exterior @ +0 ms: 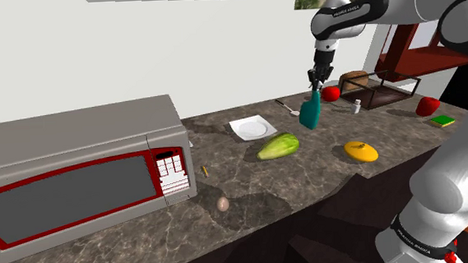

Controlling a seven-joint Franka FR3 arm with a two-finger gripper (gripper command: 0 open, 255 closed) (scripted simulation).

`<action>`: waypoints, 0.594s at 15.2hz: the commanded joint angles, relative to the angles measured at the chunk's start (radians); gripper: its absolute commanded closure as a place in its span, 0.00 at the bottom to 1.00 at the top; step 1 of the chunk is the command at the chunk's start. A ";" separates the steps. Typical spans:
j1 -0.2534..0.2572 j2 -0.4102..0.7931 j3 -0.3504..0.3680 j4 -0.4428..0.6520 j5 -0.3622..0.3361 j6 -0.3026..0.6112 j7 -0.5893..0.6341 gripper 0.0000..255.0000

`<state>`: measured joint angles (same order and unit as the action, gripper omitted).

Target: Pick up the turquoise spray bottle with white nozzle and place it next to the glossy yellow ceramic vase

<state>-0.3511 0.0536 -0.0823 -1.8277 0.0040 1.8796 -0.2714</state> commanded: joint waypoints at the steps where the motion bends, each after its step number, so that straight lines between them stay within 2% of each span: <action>1: -0.026 0.030 -0.023 0.039 0.004 -0.009 -0.051 1.00; 9: -0.131 0.171 -0.093 0.224 0.035 -0.055 -0.229 1.00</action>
<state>-0.4685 0.2092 -0.1683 -1.6258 0.0346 1.8302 -0.4786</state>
